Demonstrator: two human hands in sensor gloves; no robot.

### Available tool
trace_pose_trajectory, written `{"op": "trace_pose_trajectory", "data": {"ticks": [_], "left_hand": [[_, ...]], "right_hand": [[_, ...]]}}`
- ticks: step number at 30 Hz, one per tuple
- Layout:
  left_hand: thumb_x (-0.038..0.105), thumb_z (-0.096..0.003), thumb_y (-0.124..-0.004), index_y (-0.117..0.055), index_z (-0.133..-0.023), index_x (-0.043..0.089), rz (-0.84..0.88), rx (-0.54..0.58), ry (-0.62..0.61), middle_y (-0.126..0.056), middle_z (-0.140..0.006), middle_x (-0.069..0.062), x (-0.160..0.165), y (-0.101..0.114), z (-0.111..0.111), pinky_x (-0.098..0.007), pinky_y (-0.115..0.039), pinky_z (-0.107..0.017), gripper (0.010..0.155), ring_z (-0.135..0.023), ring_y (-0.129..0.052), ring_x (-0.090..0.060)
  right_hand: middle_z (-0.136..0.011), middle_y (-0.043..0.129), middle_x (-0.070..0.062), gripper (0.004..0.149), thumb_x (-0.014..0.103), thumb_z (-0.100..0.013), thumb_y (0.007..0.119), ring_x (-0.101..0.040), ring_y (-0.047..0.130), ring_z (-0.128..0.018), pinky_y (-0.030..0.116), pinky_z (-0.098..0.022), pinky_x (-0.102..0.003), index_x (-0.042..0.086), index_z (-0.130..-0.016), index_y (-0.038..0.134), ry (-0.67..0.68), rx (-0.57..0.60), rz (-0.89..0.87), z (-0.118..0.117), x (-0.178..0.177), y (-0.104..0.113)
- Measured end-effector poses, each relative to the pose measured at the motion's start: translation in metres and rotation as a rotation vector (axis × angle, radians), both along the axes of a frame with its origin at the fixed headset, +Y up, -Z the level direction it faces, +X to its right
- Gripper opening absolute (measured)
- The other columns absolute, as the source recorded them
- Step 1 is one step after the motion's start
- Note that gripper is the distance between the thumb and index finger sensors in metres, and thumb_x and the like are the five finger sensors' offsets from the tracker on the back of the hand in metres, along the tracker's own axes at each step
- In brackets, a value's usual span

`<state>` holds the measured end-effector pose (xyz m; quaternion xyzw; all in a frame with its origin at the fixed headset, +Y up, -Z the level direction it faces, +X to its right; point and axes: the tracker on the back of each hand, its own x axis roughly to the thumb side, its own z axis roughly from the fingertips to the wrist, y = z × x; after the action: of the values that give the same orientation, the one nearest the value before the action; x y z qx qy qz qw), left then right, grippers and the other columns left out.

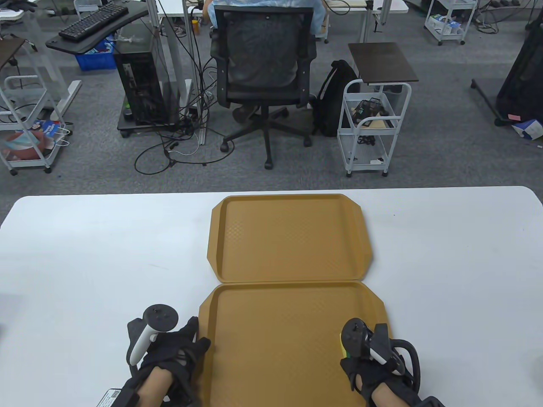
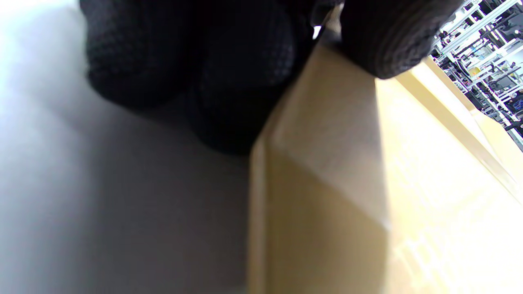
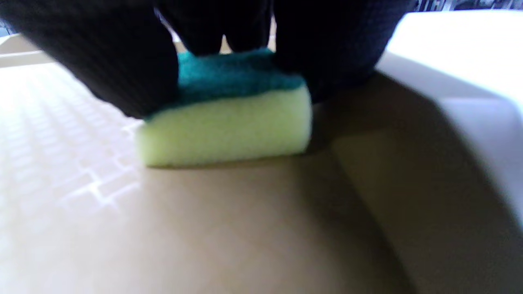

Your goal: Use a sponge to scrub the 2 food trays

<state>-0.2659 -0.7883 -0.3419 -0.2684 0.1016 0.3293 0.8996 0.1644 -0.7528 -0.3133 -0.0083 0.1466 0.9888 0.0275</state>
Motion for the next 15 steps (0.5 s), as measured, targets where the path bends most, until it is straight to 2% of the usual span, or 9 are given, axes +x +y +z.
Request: {"op": "trace_pose_trajectory", "data": {"ticks": [4,6,8,12,15], "left_hand": [[0.051,-0.0447,-0.078,-0.047,-0.110,0.033,-0.011,0.008,0.002,-0.099,-0.061,0.003,0.000,0.001,0.000,-0.036,-0.095,-0.028,0.074,-0.029,-0.110,-0.019],[0.051,-0.0447,-0.078,-0.048,-0.110,0.032,-0.029,0.018,0.001,-0.099,-0.061,0.003,0.001,0.002,0.001,-0.036,-0.095,-0.028,0.074,-0.029,-0.110,-0.018],[0.052,-0.0445,-0.078,-0.049,-0.109,0.030,-0.057,0.036,0.000,-0.100,-0.061,0.004,0.003,0.003,0.002,-0.036,-0.096,-0.028,0.074,-0.029,-0.110,-0.017],[0.055,-0.0437,-0.079,-0.052,-0.109,0.026,-0.115,0.075,-0.011,-0.100,-0.061,0.005,0.007,0.006,0.006,-0.035,-0.097,-0.029,0.076,-0.031,-0.112,-0.016],[0.060,-0.0401,-0.086,-0.047,-0.110,0.024,-0.132,0.056,-0.053,-0.097,-0.066,0.004,0.012,0.008,0.008,-0.036,-0.096,-0.032,0.088,-0.035,-0.111,-0.016]], "right_hand": [[-0.113,0.051,-0.012,0.071,0.043,-0.045,0.089,-0.041,0.083,-0.083,0.078,-0.058,-0.047,0.024,-0.106,0.058,0.012,0.032,0.074,0.005,-0.008,-0.001],[-0.113,0.052,-0.012,0.073,0.051,-0.044,0.085,-0.040,0.084,-0.082,0.079,-0.058,-0.047,0.024,-0.106,0.058,0.019,0.056,0.109,0.007,-0.012,-0.004],[-0.113,0.053,-0.012,0.076,0.053,-0.043,0.086,-0.040,0.085,-0.082,0.079,-0.057,-0.047,0.024,-0.107,0.057,0.032,0.069,0.152,0.009,-0.016,-0.006],[-0.113,0.053,-0.011,0.075,0.046,-0.043,0.091,-0.042,0.085,-0.081,0.079,-0.058,-0.051,0.023,-0.107,0.058,0.037,0.089,0.107,0.008,-0.015,-0.003],[-0.113,0.055,-0.010,0.073,0.044,-0.043,0.092,-0.043,0.084,-0.082,0.078,-0.060,-0.052,0.024,-0.106,0.059,0.031,0.127,0.027,0.009,-0.007,0.006]]}}
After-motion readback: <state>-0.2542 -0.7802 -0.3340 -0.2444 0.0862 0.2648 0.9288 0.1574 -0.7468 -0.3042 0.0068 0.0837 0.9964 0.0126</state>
